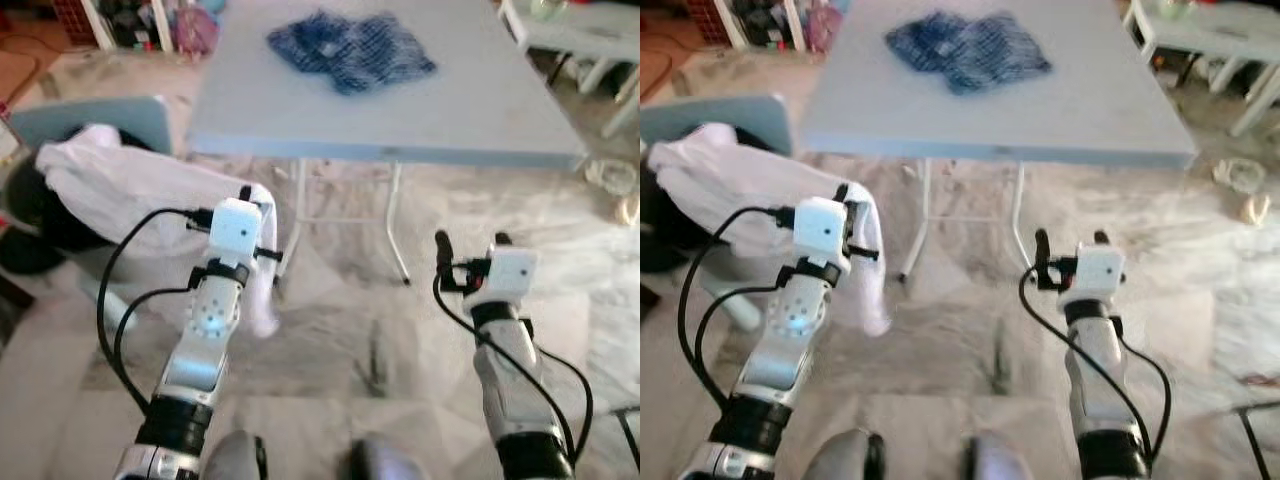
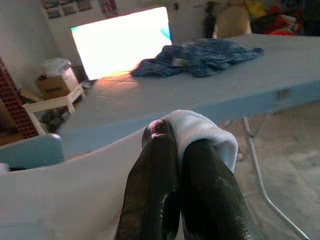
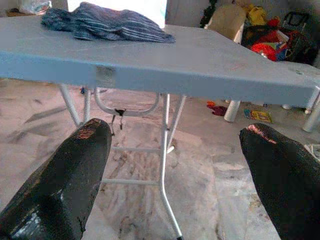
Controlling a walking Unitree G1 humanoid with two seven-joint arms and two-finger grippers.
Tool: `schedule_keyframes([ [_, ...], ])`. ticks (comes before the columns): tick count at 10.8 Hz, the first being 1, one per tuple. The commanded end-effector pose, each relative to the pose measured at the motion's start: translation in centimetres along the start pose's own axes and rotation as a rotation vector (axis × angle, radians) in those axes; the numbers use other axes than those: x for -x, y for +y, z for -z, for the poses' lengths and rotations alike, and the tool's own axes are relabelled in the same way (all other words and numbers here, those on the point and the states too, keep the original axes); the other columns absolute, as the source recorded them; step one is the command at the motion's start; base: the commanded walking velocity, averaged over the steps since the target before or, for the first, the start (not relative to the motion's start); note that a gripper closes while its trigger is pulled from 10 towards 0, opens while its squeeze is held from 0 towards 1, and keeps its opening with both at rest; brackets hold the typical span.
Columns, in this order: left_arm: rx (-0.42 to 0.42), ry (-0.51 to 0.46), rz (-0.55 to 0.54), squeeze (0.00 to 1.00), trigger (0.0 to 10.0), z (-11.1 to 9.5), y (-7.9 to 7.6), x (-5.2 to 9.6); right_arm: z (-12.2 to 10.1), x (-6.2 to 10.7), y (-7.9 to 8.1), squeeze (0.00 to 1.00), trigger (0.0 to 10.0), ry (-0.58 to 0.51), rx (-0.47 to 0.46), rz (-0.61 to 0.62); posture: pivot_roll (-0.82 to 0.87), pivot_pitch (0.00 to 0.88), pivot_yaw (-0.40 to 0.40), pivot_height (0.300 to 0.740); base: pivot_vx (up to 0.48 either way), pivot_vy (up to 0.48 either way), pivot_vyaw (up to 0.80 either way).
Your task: Hang hanger
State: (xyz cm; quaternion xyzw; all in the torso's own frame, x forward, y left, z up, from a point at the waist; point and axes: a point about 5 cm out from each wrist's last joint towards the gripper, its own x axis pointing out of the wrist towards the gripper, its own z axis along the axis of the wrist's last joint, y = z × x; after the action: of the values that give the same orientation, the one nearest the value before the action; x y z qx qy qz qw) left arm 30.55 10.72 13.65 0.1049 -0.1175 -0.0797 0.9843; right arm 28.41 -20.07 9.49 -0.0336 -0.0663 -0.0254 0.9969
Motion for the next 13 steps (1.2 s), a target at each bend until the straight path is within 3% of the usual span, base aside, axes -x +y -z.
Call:
schedule_keyframes([
  [1, 0.007, -0.025, 0.035, 0.0, 10.0, -0.6, -1.2, -0.4, 0.0, 0.3, -0.8, 0.0, 10.0, 0.009, 0.012, 0.02, -0.04, 0.157, -0.023, 0.74, 0.0, -0.274, 0.0],
  [6, 0.023, 0.064, -0.032, 0.0, 10.0, 1.2, -0.2, 0.6, 0.0, 0.1, -0.5, 0.0, 10.0, 0.011, 0.016, 0.008, -0.03, 0.157, -0.026, 0.74, 0.0, 0.0, 0.0],
  [8, -0.01, 0.122, -0.056, 0.0, 10.0, 2.7, 0.9, 1.4, 0.1, 0.1, -0.6, 0.0, 10.0, 0.015, 0.023, 0.012, -0.03, 0.161, -0.026, 0.74, 0.0, 0.0, 0.0],
  [9, -0.006, 0.226, -0.056, 0.0, 10.0, 4.9, 1.4, 2.6, 0.2, 0.2, -0.6, 0.0, 10.0, 0.019, 0.025, 0.011, -0.03, 0.162, -0.025, 0.74, 0.0, 0.0, 0.0],
  [10, 0.03, 0.274, -0.068, 0.0, 10.0, 5.8, 1.7, 3.3, 0.1, 0.1, -0.6, 0.0, 10.0, 0.018, 0.026, 0.009, -0.03, 0.162, -0.026, 0.74, 0.0, 0.0, 0.0],
  [13, 0.08, 0.291, -0.031, 0.0, 10.0, 5.8, 1.3, 3.1, 0.2, -0.1, -0.2, 0.0, 10.0, 0.023, 0.029, -0.002, -0.03, 0.161, -0.03, 0.74, 0.0, 0.246, -0.23],
])
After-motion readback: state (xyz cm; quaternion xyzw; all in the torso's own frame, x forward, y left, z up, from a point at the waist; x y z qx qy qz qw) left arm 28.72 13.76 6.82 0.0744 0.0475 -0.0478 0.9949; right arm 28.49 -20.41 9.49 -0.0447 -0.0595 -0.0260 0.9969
